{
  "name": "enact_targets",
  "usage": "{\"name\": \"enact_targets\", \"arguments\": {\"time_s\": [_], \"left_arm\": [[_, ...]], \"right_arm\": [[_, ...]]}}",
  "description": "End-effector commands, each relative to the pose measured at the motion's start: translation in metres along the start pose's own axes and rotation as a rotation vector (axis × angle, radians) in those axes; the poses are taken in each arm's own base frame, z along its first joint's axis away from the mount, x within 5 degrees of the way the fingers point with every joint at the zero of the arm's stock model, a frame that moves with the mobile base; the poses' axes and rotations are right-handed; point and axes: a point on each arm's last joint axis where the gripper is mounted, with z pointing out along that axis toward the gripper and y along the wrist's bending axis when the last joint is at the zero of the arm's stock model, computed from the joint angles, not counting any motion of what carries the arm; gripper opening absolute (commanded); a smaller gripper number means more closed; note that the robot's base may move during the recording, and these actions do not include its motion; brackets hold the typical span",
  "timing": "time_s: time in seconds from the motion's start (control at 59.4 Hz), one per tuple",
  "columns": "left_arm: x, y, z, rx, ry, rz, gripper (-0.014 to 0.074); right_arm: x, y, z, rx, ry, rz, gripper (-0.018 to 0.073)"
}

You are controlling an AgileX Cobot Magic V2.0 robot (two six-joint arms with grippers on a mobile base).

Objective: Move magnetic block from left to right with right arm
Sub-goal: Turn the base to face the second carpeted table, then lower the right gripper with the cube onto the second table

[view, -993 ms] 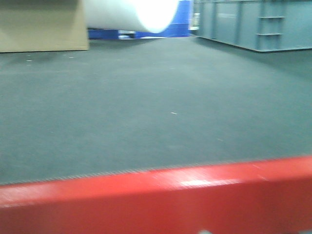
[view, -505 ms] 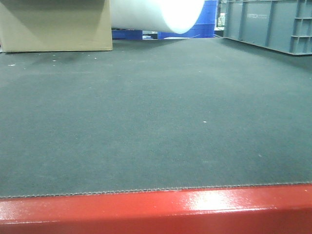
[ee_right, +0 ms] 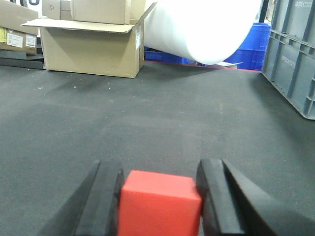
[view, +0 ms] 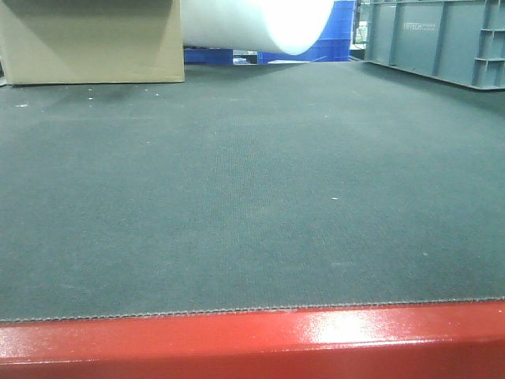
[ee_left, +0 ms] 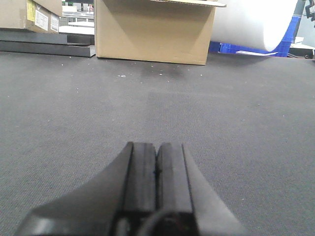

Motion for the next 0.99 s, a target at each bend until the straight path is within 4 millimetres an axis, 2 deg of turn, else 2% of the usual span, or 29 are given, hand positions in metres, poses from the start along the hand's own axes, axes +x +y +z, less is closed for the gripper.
{"name": "enact_targets", "arguments": {"time_s": [0.0, 0.286, 0.37, 0.454, 0.589, 0.757, 0.858, 0.976], "left_arm": [[-0.006, 0.0, -0.001, 0.007, -0.094, -0.007, -0.0116], [-0.006, 0.0, -0.001, 0.007, -0.094, -0.007, -0.0116], [-0.006, 0.0, -0.001, 0.007, -0.094, -0.007, -0.0116], [-0.006, 0.0, -0.001, 0.007, -0.094, -0.007, -0.0116], [-0.006, 0.0, -0.001, 0.007, -0.094, -0.007, -0.0116], [-0.006, 0.0, -0.001, 0.007, -0.094, -0.007, -0.0116], [-0.006, 0.0, -0.001, 0.007, -0.094, -0.007, -0.0116], [-0.006, 0.0, -0.001, 0.007, -0.094, -0.007, -0.0116]], "right_arm": [[-0.017, 0.002, -0.001, -0.013, -0.108, -0.023, 0.0159], [-0.019, 0.003, 0.001, -0.022, -0.123, -0.025, 0.0159], [-0.026, 0.005, 0.009, -0.029, -0.117, -0.024, 0.0159], [-0.041, 0.008, 0.025, -0.031, -0.081, -0.026, 0.0159], [-0.065, 0.017, 0.073, -0.035, 0.019, -0.035, 0.0162], [-0.078, 0.035, 0.147, -0.074, 0.135, -0.045, 0.0162], [-0.077, 0.054, 0.191, -0.125, 0.209, -0.061, 0.0162], [-0.063, 0.078, 0.238, -0.159, 0.327, -0.087, 0.0162]]}}
